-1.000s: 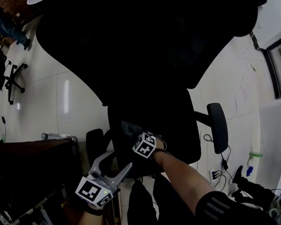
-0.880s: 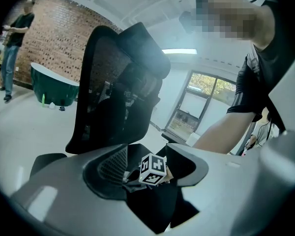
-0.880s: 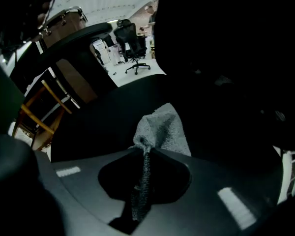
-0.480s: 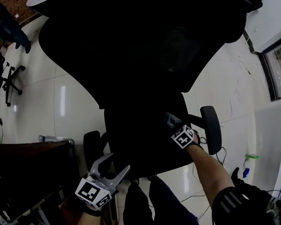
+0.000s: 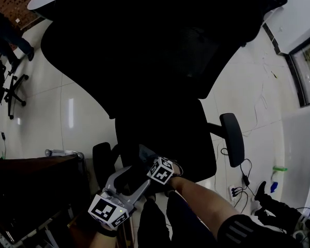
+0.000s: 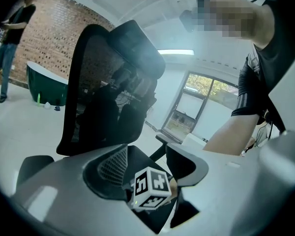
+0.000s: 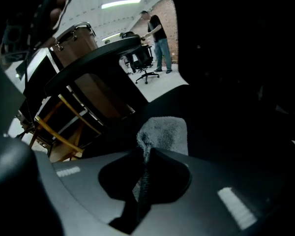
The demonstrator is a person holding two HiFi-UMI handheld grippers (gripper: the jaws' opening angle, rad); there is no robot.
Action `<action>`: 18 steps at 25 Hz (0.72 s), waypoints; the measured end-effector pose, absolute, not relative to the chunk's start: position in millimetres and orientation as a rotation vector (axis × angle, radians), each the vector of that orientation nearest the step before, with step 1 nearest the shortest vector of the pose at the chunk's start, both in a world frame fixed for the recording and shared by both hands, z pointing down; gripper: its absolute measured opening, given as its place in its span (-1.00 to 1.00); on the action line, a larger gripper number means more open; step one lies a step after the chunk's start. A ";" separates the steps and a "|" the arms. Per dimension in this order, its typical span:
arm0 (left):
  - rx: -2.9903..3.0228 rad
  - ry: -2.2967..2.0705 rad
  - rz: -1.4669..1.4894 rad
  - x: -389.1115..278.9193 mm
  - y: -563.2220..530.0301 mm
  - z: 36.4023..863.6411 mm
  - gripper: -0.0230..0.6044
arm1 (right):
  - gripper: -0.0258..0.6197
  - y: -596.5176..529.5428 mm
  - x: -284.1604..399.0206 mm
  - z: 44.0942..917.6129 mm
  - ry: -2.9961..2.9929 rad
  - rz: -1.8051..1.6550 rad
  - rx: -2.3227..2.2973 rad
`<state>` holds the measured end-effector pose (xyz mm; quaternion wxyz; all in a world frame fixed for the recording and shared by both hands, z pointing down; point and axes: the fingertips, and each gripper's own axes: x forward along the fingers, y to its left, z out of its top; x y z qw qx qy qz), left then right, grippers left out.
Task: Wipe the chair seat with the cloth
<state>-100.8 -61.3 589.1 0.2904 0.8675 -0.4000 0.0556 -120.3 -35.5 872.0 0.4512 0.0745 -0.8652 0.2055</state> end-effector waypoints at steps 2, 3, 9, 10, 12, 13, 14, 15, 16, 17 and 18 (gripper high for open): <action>2.309 -1.057 0.149 -95.1 -59.8 590.1 -0.08 | -0.85 -10.7 -141.8 876.5 -2.122 0.502 0.120; 2.308 -1.048 0.153 -91.5 -58.3 591.7 -0.08 | -0.85 -3.6 -144.0 879.3 -2.107 0.495 0.105; 2.293 -0.999 0.168 -80.8 -47.0 604.2 -0.08 | -0.85 -10.7 -84.9 904.1 -2.058 0.450 0.130; 2.292 -0.994 0.167 -79.8 -45.8 605.1 -0.08 | -0.85 -16.1 -64.9 907.3 -2.043 0.432 0.135; 2.292 -0.986 0.166 -78.8 -44.0 606.9 -0.08 | -0.85 -30.0 -20.4 911.9 -2.003 0.409 0.171; 2.290 -0.983 0.169 -78.6 -43.2 608.5 -0.08 | -0.85 -37.2 1.3 912.8 -1.981 0.407 0.198; 2.289 -0.979 0.173 -78.0 -42.2 610.9 -0.08 | -0.85 -44.5 21.9 912.9 -1.960 0.406 0.227; 2.288 -0.973 0.179 -76.7 -41.1 614.1 -0.08 | -0.85 -51.8 41.6 912.1 -1.939 0.402 0.257; 2.287 -0.966 0.186 -74.7 -40.0 617.9 -0.08 | -0.85 -59.4 60.6 910.7 -1.916 0.397 0.290; 2.287 -0.957 0.195 -72.3 -39.2 622.1 -0.08 | -0.85 -66.8 78.5 908.9 -1.893 0.396 0.326; 2.284 -0.949 0.205 -70.0 -38.5 627.1 -0.08 | -0.85 -73.7 94.5 907.3 -1.872 0.399 0.365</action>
